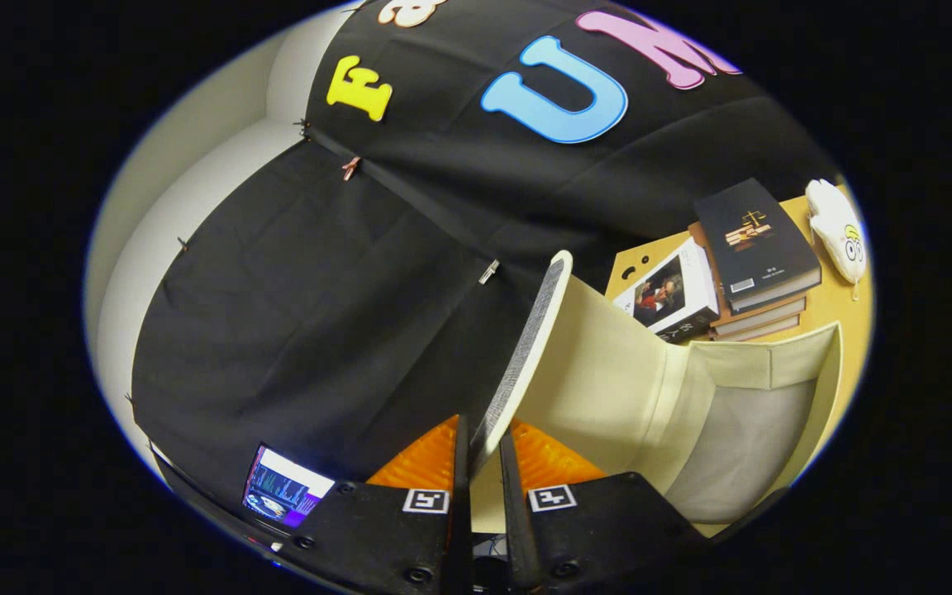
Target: Open the storage box then place both shoes into the box .Put the left shoe in first, then the right shoe, with the right side of both shoes facing outward in a uniform manner.
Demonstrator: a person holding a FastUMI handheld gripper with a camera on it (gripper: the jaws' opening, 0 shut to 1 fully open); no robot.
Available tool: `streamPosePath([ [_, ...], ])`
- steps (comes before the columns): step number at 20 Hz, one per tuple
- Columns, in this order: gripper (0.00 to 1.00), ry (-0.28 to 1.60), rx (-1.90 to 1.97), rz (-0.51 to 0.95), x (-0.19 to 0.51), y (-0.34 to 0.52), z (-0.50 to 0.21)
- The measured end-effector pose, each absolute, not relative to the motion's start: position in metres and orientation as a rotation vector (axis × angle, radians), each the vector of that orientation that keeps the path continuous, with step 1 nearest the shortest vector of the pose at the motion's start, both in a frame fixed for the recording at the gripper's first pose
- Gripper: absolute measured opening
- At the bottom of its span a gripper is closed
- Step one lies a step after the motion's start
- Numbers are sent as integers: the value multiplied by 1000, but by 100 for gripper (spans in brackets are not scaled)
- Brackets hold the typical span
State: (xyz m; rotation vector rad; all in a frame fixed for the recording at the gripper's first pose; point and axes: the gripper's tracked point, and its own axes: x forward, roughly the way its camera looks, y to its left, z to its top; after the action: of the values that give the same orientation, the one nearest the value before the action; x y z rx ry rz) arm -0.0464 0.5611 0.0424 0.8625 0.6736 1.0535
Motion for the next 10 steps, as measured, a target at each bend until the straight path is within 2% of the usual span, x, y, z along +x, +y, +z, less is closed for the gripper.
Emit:
streamPosePath([
  [2,39,665,832,1061,-48,573,42],
  [3,58,671,816,1068,-50,580,42],
  [6,91,662,774,1061,-53,584,42],
  [10,92,624,729,1019,-46,560,35],
])
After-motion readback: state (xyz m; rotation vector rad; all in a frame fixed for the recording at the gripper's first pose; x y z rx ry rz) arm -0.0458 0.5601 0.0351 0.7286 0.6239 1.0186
